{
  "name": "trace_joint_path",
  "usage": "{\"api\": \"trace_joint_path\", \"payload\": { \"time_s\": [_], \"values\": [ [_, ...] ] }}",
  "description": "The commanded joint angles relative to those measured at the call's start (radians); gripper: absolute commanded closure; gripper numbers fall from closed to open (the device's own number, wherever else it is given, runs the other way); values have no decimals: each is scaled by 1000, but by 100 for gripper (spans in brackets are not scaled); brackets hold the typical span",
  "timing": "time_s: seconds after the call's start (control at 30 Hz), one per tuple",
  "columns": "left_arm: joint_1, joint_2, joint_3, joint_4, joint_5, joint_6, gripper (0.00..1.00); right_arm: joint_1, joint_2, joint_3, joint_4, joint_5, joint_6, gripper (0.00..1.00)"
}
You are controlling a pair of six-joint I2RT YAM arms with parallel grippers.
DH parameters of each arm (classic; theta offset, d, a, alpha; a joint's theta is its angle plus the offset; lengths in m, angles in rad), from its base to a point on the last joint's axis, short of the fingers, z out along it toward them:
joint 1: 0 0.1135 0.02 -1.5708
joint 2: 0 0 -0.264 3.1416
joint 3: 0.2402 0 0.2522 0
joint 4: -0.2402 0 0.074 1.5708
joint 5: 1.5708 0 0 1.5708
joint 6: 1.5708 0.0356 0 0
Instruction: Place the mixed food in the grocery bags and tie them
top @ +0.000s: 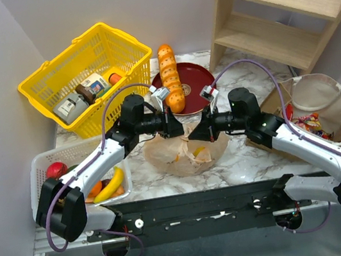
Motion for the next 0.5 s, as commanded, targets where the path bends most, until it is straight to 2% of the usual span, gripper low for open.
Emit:
{"api": "trace_joint_path", "payload": {
  "time_s": [0.0,0.13,0.23,0.47],
  "values": [
    [14,-5,33,-27,10,29,91,15,-2,-9,-61,55,-9,99],
    [14,-19,51,-96,33,101,76,15,-21,11,-61,90,-1,99],
    [16,-31,57,-127,53,125,69,15,-19,16,-61,89,-1,99],
    [34,-68,42,-148,86,148,62,14,-27,8,-59,98,6,99]
  ]
}}
